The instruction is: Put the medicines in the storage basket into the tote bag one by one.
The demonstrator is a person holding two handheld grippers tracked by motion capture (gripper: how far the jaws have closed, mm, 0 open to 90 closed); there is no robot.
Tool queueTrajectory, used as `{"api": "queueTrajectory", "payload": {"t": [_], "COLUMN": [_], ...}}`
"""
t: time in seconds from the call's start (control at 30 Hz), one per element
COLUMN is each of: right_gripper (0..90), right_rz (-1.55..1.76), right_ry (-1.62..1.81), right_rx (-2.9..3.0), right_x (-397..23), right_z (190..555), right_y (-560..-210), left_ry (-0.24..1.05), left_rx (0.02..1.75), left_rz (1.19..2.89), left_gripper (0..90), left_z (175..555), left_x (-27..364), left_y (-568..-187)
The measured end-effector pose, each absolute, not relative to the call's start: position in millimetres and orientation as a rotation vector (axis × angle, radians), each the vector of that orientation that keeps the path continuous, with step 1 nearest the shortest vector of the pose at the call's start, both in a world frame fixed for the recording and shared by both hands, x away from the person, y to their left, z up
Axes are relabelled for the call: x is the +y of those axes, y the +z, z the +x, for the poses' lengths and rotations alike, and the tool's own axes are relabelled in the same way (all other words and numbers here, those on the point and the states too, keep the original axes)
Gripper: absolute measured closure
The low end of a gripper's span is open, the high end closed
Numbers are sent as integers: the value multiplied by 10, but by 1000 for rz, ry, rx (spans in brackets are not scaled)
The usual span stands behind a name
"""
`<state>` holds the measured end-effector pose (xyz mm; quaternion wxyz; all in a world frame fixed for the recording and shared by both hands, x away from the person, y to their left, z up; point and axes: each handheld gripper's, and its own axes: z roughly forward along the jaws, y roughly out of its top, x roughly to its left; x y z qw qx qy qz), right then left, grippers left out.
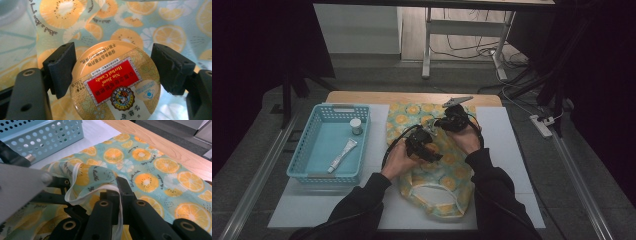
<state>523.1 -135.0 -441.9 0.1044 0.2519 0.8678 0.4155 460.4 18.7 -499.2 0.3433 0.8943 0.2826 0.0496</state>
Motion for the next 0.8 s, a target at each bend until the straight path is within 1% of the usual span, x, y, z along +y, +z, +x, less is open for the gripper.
{"api": "queueTrajectory", "payload": {"t": [0.37, 0.67, 0.8], "right_gripper": [896, 895, 895], "right_rz": [754, 764, 763], "right_ry": [1222, 1217, 1222], "right_rx": [2542, 2540, 2537], "right_x": [-1352, -1361, -1367], "right_z": [5283, 5292, 5288], "right_y": [-4448, -4474, -4475], "left_ry": [127, 128, 146], "left_rx": [743, 747, 755], "left_rz": [2338, 2326, 2321], "left_gripper": [230, 224, 186], "left_z": [4720, 4759, 4744], "left_x": [143, 120, 120], "left_y": [-5175, -5231, -5210]}}
